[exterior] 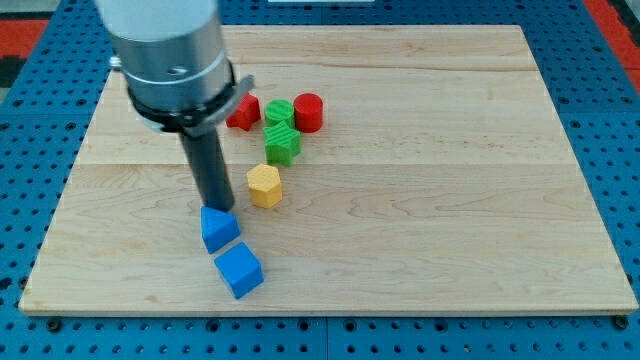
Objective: Put the hexagon right to red circle
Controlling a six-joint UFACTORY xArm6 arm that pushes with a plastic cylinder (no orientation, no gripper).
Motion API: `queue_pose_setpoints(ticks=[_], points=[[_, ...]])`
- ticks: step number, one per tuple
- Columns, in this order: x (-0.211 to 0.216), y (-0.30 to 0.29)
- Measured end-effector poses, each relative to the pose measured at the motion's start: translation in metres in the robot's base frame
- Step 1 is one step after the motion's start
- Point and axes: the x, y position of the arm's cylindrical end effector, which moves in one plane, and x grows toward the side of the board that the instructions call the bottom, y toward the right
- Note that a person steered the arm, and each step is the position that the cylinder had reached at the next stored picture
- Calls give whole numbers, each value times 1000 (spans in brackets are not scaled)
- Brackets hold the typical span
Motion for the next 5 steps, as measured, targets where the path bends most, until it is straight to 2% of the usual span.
queue_pose_setpoints(ticks=[1,2,4,5], points=[[-3,28],[-6,80],[-31,128],[-58,140]])
